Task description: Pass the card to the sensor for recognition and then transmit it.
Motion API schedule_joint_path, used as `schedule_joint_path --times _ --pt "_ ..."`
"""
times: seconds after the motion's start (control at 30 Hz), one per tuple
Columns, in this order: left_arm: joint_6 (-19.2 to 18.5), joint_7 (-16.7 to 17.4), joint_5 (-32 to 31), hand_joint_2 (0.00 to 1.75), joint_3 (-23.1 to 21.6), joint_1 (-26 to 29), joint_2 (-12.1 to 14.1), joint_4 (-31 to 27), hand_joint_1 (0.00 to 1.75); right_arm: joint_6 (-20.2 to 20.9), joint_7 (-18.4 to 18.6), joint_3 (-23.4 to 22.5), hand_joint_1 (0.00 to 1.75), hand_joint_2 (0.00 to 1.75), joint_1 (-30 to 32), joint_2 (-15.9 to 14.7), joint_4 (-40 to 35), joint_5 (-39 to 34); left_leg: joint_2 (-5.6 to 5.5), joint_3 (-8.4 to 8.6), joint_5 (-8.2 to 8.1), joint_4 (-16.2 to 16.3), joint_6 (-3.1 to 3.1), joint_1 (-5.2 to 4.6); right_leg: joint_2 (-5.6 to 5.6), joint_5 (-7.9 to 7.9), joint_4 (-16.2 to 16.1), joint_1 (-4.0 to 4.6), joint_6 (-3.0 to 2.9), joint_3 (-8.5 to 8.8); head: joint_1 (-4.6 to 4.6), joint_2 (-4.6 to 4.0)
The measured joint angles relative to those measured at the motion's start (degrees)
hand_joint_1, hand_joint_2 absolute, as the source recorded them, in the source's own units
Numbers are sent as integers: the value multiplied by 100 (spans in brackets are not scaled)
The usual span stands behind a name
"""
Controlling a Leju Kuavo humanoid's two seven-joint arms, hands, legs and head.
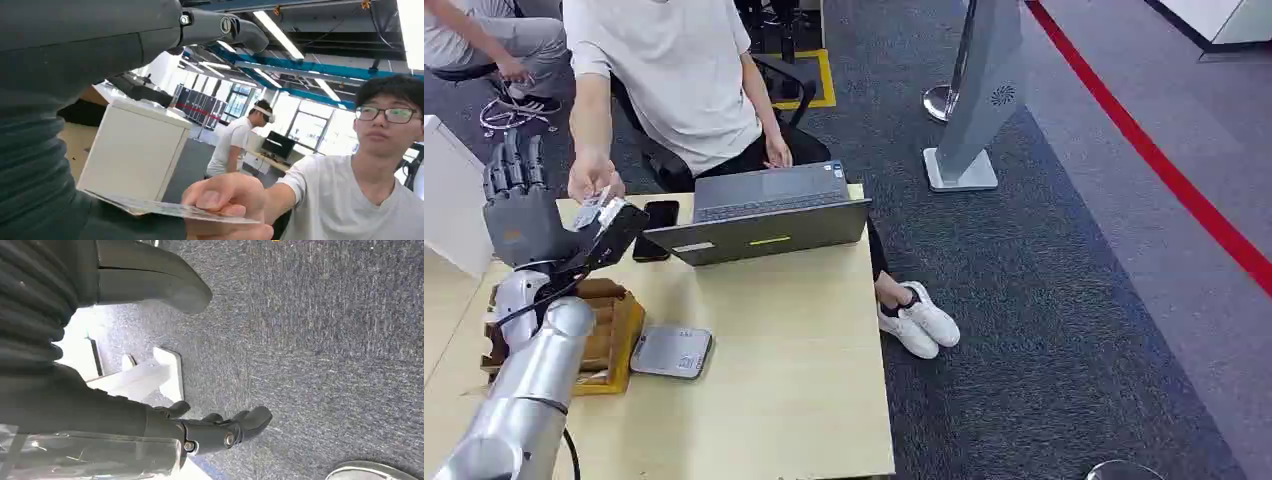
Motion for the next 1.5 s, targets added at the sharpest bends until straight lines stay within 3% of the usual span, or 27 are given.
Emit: schedule_joint_path --times 0.2,0.23,1.2,1.3,1.5 --pt "7 -42 -19 175 0 0 2 0 0 0 0 0 0 175 0 2 0 2 0 0 0 0 0 0 0 0 0 0 0 0 0 0" --pt "26 -42 -61 175 0 0 4 0 175 0 0 0 0 175 0 2 0 2 0 0 0 0 0 0 0 0 0 0 0 0 0 0" --pt "61 -109 -258 175 0 20 39 -9 175 -2 -2 -26 0 175 1 0 0 -26 0 0 0 0 0 0 0 0 0 0 0 -1 0 0" --pt "92 -125 -304 175 -2 121 15 -166 175 -4 -13 -37 0 175 3 2 0 -50 0 0 0 0 0 0 0 0 -1 0 0 -2 0 0" --pt "57 -90 -428 175 -109 582 -63 -1080 175 -44 -39 -87 0 175 26 2 0 -223 0 -1 -1 0 0 0 0 -1 -2 0 0 -3 -2 0"
